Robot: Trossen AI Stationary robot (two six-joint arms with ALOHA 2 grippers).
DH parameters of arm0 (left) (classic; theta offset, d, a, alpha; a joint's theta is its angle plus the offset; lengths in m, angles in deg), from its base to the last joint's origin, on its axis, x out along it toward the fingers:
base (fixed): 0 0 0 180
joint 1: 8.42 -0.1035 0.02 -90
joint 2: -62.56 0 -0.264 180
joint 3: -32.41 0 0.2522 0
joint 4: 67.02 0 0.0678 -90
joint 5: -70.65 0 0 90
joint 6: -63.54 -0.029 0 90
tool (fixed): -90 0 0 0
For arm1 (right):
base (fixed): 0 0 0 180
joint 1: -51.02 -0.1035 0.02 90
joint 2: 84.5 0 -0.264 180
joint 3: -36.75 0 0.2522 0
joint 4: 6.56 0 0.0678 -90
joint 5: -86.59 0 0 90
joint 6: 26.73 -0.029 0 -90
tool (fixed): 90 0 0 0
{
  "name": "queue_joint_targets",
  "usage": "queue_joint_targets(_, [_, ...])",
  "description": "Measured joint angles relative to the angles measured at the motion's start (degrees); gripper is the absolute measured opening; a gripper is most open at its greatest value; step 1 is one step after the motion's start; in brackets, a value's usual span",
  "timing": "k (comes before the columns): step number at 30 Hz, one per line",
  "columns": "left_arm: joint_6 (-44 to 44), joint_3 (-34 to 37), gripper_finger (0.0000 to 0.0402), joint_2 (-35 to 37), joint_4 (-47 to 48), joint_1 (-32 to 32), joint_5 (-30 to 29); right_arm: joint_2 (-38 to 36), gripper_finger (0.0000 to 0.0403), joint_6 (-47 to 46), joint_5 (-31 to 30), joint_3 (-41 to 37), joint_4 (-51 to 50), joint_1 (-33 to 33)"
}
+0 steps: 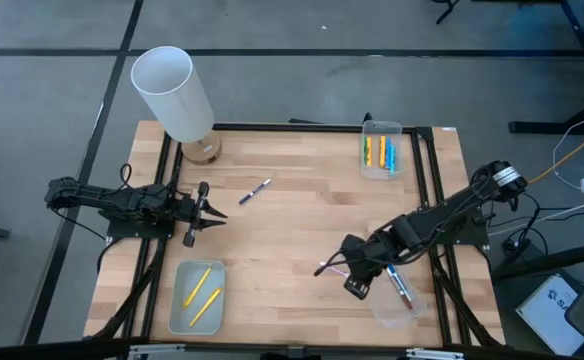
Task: Pick & Place Markers
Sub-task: Put the pink marker pen into the bottom transparent bin
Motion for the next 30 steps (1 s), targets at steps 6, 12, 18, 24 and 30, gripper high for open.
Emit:
queue_joint_targets(6, [0.01,-0.02,0.0066,0.01,-0.02,0.01,-0.01,-2.36,0.0035,-4.97,0.12,0.00,-5.10,-2.13])
queue_joint_targets(12, [0.01,0.00,0.0069,0.01,-0.02,-0.01,0.00,-4.02,0.0035,-10.15,2.78,0.00,-8.42,-4.37])
queue_joint_targets(18, [0.01,-0.01,0.0068,-0.01,-0.02,0.01,-0.01,-5.24,0.0035,-14.26,5.48,0.00,-12.75,-6.91])
queue_joint_targets(24, [0.00,-0.01,0.0067,0.01,-0.02,-0.02,-0.01,-6.20,0.0035,-18.17,9.94,0.00,-14.90,-8.87])
queue_joint_targets(30, [0.00,-0.01,0.0070,0.01,-0.02,-0.01,-0.01,-6.40,0.0035,-21.87,13.33,0.00,-17.63,-10.21])
